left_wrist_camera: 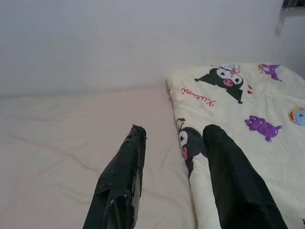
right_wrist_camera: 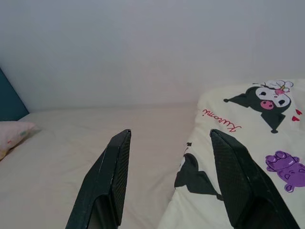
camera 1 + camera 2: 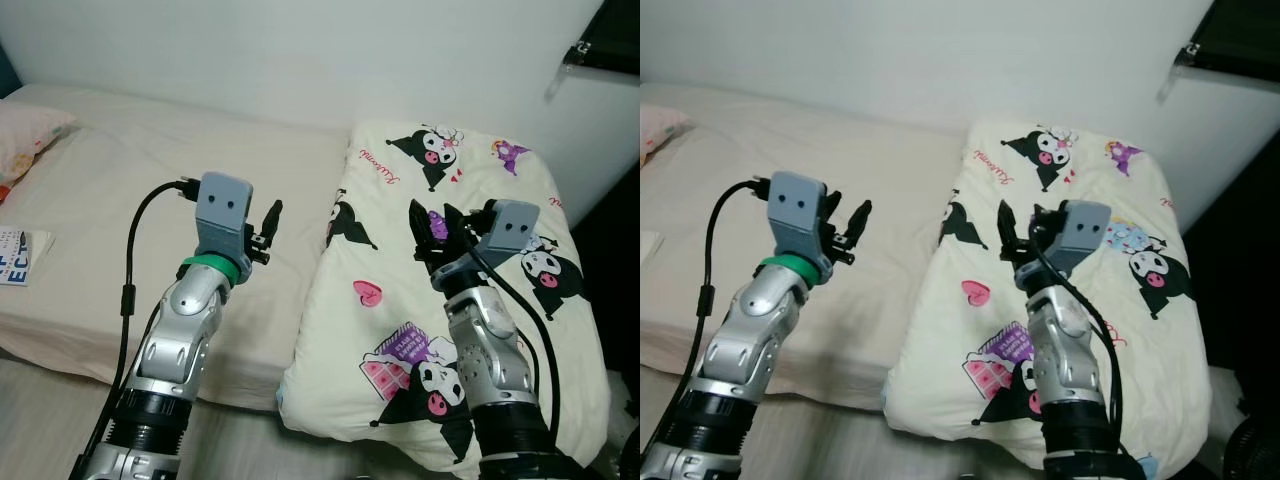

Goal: Clean up the room

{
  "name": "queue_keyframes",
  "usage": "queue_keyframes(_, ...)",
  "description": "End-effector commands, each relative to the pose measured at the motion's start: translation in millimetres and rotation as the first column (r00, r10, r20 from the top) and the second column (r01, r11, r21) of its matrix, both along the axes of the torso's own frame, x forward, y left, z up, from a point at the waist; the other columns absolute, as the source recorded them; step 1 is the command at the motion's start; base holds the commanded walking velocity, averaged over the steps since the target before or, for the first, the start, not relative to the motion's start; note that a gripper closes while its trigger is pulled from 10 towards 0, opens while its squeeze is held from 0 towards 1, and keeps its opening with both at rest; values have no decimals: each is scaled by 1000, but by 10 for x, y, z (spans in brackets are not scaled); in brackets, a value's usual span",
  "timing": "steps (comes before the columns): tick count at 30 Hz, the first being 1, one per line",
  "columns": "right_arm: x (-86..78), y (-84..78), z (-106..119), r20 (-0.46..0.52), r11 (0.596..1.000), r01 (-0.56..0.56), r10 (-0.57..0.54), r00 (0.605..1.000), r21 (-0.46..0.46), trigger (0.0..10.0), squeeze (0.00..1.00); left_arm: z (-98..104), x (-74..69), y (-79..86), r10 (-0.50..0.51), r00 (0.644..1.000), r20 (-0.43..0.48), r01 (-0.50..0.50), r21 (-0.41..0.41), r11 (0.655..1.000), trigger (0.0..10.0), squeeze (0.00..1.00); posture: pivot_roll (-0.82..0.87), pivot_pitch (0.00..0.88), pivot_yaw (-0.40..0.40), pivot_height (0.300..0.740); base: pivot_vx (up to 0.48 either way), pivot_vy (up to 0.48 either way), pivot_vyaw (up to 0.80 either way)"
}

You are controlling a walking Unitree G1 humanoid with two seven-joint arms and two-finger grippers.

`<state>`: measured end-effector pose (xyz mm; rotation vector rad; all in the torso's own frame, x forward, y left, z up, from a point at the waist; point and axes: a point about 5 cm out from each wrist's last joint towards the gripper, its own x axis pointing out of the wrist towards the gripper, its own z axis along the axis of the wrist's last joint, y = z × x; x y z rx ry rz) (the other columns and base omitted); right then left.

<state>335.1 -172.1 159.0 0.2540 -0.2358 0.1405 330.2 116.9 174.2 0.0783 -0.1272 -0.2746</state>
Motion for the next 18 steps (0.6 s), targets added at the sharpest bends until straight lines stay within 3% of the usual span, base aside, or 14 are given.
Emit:
queue_keyframes(1, -25, -13, -59, -16, 1000, 3, -2, 1000, 10, 10000, 0, -89, -17, -1, -3, 1000, -27, 3, 15, 1000, 10000, 0, 53, 36, -5, 740, 0, 0, 0)
queue_keyframes(6, -36, 16, -109, -31, 1000, -4, 4, 1000, 14, 10000, 0, -214, -44, 14, -10, 998, -59, 13, 36, 999, 10000, 0, 54, 35, -2, 740, 0, 0, 0)
queue_keyframes(11, -91, 51, -329, -103, 999, 3, -8, 995, -44, 10000, 0, -514, -136, 94, -5, 989, -151, 8, 23, 1000, 10000, 0, 50, 39, 0, 740, 0, 0, 0)
queue_keyframes(13, -139, 76, -479, -148, 996, -2, -11, 989, -85, 10000, 0, -744, -222, 143, 9, 978, -207, 9, 83, 997, 10000, 0, 47, 38, 1, 740, 0, 0, 0)
queue_keyframes(18, -194, 110, -563, -175, 997, -7, -5, 985, -72, 10000, 0, -866, -321, 149, 12, 977, -214, 19, 143, 990, 10000, 0, 42, 39, 2, 740, 0, 0, 0)
